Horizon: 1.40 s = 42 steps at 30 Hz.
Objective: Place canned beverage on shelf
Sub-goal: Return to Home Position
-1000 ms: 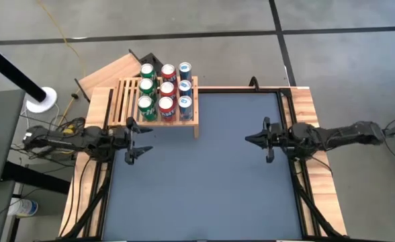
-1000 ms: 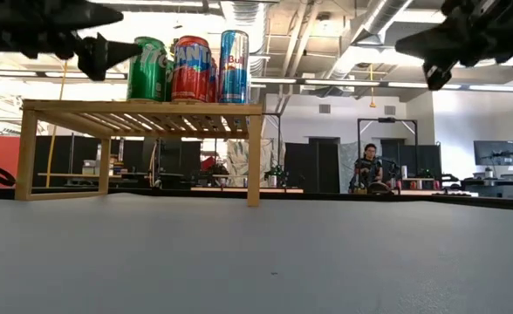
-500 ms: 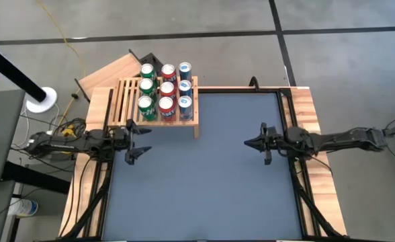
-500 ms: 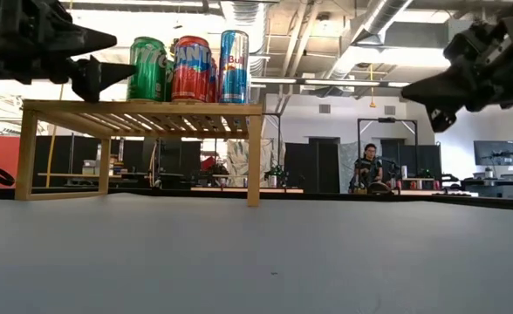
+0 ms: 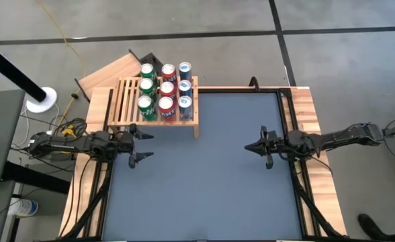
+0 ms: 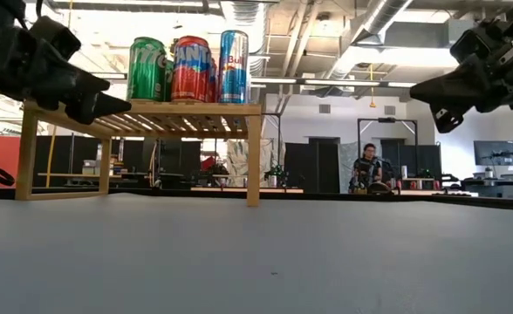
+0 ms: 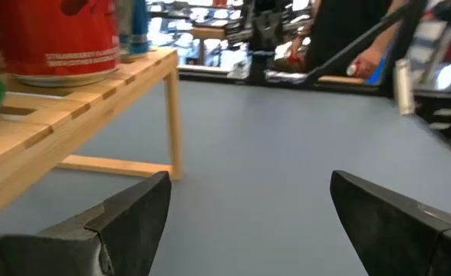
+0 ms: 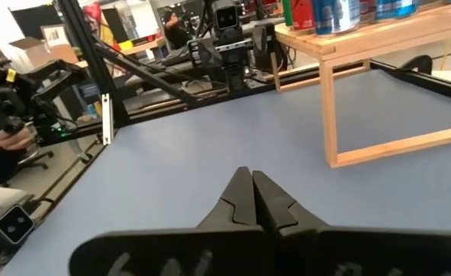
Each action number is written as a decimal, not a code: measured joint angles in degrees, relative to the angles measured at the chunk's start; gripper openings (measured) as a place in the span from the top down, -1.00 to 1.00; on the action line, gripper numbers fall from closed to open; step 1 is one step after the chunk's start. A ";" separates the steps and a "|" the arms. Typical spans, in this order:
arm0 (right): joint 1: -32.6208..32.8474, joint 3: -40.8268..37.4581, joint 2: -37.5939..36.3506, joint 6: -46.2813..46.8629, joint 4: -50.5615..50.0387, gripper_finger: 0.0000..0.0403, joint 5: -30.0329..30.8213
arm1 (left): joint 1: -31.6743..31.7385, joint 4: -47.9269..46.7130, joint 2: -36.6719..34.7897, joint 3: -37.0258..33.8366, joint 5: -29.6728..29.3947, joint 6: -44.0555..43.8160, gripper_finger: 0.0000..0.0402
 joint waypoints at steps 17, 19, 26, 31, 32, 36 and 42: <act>-0.91 -0.04 0.00 -0.10 -0.73 1.00 0.17 | 0.11 0.16 0.07 -0.11 -2.49 6.36 -0.72; -0.91 -0.07 0.00 -0.10 -0.73 1.00 0.15 | 0.13 0.16 0.07 -0.11 -1.81 5.83 -0.72; -0.91 -0.09 0.00 -0.10 -0.75 1.00 0.15 | 0.11 0.15 0.05 -0.11 -1.36 6.17 -0.72; -0.91 -0.09 0.00 -0.10 -0.76 1.00 0.15 | 0.11 0.12 0.05 -0.13 -1.31 5.75 -0.72; -0.91 -0.09 0.00 -0.10 -0.77 1.00 0.15 | 0.11 0.12 0.05 -0.13 -1.29 5.98 -0.72; -0.91 -0.11 0.00 -0.10 -0.86 1.00 0.15 | 0.11 0.10 0.05 -0.13 -1.14 5.79 -0.72; -0.91 -0.11 0.00 -0.10 -0.93 1.00 0.13 | 0.11 0.08 0.06 -0.13 -1.12 6.13 -0.72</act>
